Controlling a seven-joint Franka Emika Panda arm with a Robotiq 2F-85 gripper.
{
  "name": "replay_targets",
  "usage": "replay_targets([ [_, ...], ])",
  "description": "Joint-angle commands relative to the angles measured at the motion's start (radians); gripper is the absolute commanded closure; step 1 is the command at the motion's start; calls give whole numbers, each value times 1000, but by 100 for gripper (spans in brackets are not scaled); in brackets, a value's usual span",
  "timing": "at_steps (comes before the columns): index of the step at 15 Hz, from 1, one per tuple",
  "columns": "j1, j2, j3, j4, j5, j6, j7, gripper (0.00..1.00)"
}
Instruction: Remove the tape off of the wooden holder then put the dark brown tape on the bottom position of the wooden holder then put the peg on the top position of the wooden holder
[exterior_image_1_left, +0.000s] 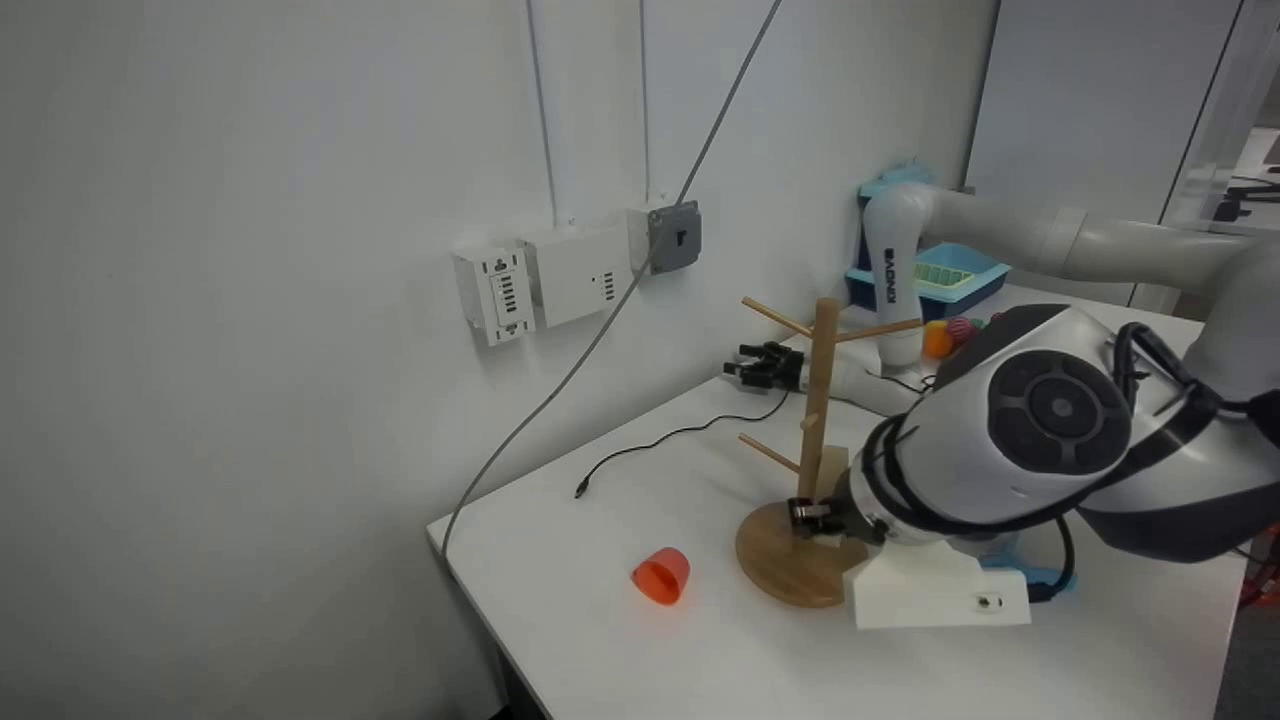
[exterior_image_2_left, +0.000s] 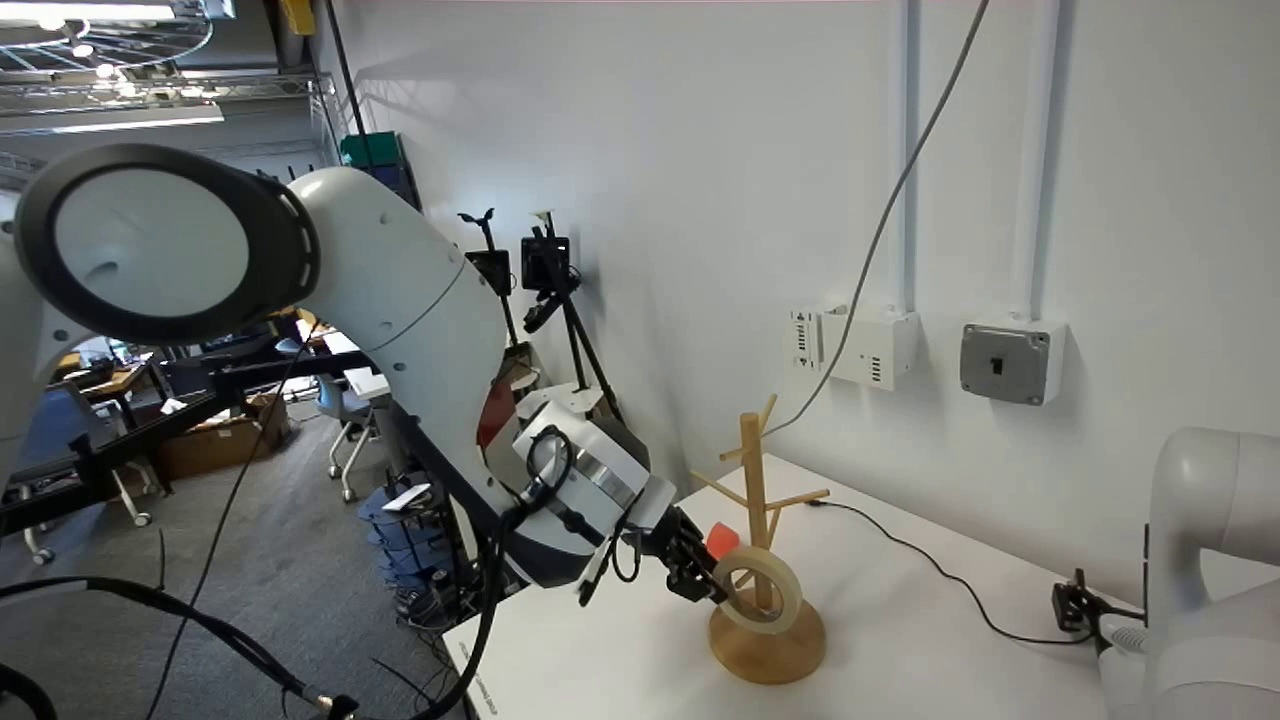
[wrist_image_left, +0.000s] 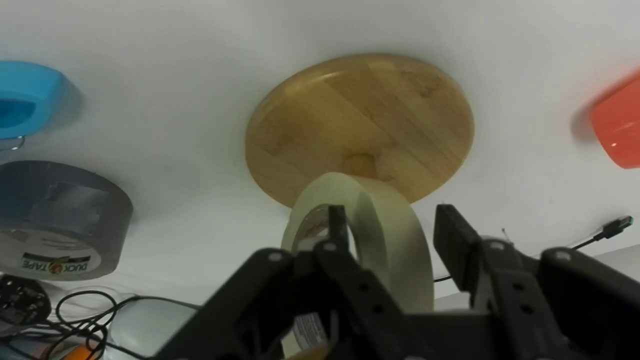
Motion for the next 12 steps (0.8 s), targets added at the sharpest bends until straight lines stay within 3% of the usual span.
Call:
replay_targets([
  [1,12,15,-13,21,-38,-8,49,80],
  [3,13,17,-13,24,-38,-9,49,90],
  [4,16,17,-13,26,-42,-11,55,90],
  [5,19,18,-13,30,-41,-16,58,40],
  [6,20,19,-11,33,-36,-18,57,39],
  [11,32,26,-2,62,-18,-21,63,4],
  [12,36,27,-4,69,-23,-21,70,0],
])
